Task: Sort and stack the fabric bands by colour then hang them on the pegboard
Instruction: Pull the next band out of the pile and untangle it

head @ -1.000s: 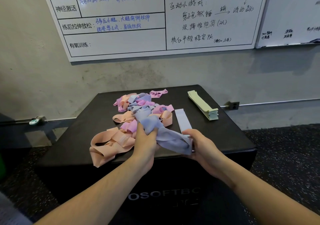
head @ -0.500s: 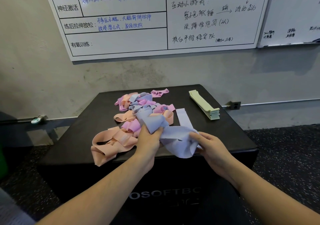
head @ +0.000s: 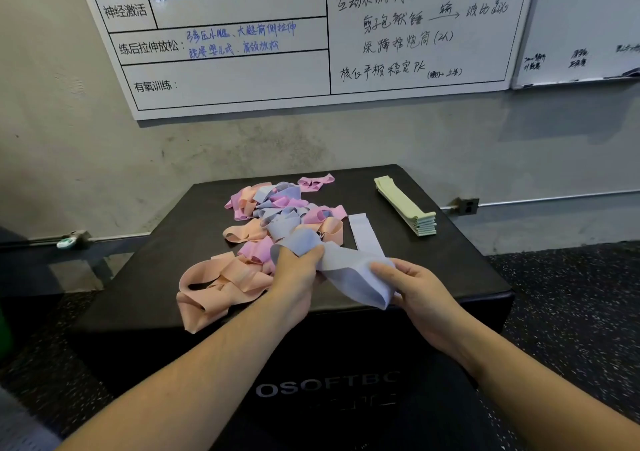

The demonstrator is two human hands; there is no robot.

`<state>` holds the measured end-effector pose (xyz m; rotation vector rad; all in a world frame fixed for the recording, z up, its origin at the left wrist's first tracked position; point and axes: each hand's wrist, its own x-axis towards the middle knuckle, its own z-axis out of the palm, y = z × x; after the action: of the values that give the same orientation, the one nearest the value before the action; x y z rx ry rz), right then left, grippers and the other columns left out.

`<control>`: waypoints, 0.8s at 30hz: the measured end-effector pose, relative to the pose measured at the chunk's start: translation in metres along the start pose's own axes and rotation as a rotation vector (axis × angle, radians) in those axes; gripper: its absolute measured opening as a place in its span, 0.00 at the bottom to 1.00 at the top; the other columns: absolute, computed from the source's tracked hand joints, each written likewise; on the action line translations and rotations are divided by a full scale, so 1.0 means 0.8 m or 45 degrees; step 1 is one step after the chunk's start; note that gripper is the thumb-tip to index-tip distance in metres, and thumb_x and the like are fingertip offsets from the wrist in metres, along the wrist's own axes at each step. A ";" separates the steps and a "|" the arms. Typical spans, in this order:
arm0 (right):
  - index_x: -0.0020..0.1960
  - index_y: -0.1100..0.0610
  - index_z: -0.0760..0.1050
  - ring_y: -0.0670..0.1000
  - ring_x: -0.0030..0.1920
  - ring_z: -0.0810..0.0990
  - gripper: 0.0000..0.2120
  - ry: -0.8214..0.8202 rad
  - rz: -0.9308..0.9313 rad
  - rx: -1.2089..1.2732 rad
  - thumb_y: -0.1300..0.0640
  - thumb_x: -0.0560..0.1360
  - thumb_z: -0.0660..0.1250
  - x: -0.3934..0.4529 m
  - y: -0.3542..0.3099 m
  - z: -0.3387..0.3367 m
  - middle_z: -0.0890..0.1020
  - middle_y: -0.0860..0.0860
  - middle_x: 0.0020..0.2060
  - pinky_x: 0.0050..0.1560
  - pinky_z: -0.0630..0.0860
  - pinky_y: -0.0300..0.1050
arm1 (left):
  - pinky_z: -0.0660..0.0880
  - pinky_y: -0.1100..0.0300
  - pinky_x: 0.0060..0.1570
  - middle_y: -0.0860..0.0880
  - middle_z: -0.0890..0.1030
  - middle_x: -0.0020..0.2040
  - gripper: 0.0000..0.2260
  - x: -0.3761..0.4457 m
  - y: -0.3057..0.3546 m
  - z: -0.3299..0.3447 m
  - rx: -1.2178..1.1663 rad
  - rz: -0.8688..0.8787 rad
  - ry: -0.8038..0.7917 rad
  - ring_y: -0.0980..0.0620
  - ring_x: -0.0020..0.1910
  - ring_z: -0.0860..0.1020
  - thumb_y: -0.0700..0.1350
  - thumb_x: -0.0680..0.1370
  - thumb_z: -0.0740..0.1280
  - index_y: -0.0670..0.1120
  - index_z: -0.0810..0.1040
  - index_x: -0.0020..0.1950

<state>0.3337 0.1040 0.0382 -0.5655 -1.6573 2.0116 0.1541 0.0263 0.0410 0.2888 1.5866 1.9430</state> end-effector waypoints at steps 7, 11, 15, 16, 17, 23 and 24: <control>0.47 0.56 0.85 0.48 0.43 0.81 0.10 0.031 -0.122 -0.571 0.51 0.80 0.69 0.000 0.014 -0.019 0.84 0.58 0.45 0.49 0.75 0.43 | 0.80 0.45 0.56 0.39 0.81 0.60 0.14 0.012 0.024 -0.002 -0.047 -0.015 -0.015 0.43 0.55 0.82 0.33 0.83 0.59 0.43 0.72 0.67; 0.48 0.53 0.85 0.50 0.42 0.82 0.04 0.079 -0.168 -0.624 0.54 0.78 0.72 0.006 0.020 -0.030 0.85 0.55 0.42 0.49 0.76 0.45 | 0.73 0.45 0.68 0.40 0.75 0.62 0.07 0.014 0.026 0.003 0.066 -0.020 -0.043 0.44 0.61 0.74 0.35 0.84 0.59 0.43 0.71 0.60; 0.57 0.39 0.77 0.51 0.36 0.74 0.12 0.079 -0.222 -0.563 0.56 0.79 0.70 0.013 0.030 -0.042 0.78 0.56 0.36 0.43 0.71 0.46 | 0.77 0.40 0.62 0.43 0.79 0.58 0.07 0.025 0.034 0.008 0.048 -0.086 0.048 0.41 0.61 0.78 0.40 0.83 0.61 0.46 0.71 0.61; 0.57 0.38 0.76 0.48 0.36 0.73 0.14 0.078 -0.257 -0.620 0.57 0.79 0.69 0.013 0.031 -0.045 0.76 0.50 0.36 0.43 0.71 0.44 | 0.79 0.40 0.59 0.42 0.79 0.59 0.09 0.028 0.036 0.010 0.088 -0.070 0.053 0.40 0.62 0.78 0.39 0.83 0.61 0.46 0.70 0.63; 0.58 0.39 0.76 0.45 0.37 0.72 0.15 0.055 -0.290 -0.681 0.59 0.79 0.69 0.012 0.032 -0.048 0.76 0.42 0.38 0.43 0.71 0.40 | 0.80 0.42 0.55 0.42 0.79 0.59 0.11 0.035 0.034 0.010 0.142 -0.049 0.058 0.41 0.61 0.79 0.39 0.83 0.60 0.46 0.70 0.65; 0.66 0.34 0.64 0.34 0.53 0.72 0.30 -0.225 -0.338 -1.085 0.63 0.76 0.70 0.011 0.030 -0.059 0.65 0.27 0.53 0.52 0.71 0.29 | 0.79 0.43 0.59 0.44 0.78 0.60 0.18 0.063 0.040 0.021 0.112 -0.081 0.179 0.43 0.60 0.79 0.36 0.82 0.60 0.49 0.67 0.70; 0.65 0.34 0.62 0.33 0.49 0.72 0.31 -0.226 -0.317 -1.133 0.65 0.76 0.68 0.014 0.030 -0.061 0.64 0.28 0.52 0.50 0.71 0.29 | 0.79 0.43 0.59 0.44 0.78 0.60 0.17 0.058 0.043 0.026 0.097 -0.113 0.215 0.44 0.59 0.79 0.37 0.82 0.60 0.49 0.67 0.70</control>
<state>0.3510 0.1449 0.0057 -0.4277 -2.5676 1.0984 0.1173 0.0662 0.0696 0.0847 1.7536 1.8829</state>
